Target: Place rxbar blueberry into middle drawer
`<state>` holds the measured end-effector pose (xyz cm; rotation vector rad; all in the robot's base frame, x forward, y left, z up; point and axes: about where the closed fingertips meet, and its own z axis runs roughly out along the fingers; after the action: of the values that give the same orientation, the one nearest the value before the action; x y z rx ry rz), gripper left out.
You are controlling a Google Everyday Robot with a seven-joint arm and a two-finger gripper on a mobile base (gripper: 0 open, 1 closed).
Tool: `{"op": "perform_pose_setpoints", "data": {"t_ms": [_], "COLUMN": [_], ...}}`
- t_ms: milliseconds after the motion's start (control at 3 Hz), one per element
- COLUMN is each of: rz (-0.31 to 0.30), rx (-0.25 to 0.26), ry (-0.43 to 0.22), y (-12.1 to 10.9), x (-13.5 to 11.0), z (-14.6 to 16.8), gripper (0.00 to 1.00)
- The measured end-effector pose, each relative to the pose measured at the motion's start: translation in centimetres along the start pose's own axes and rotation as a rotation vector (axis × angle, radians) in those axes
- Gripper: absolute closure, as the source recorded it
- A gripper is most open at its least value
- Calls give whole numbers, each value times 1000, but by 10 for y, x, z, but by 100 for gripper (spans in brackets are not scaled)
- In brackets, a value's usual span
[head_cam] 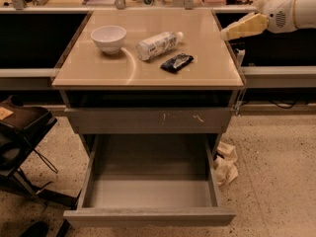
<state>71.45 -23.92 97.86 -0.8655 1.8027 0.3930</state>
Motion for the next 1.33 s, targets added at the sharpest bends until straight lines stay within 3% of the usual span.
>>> {"op": "perform_pose_setpoints", "data": {"t_ms": [333, 667, 1000, 1333], "rz": [0, -20, -20, -8], "rx": [2, -13, -13, -45], "ry": [11, 89, 89, 56], "y": [-3, -12, -12, -7], "x": [7, 29, 29, 33], "z": [11, 55, 55, 78], "gripper": [0, 0, 0, 0]}}
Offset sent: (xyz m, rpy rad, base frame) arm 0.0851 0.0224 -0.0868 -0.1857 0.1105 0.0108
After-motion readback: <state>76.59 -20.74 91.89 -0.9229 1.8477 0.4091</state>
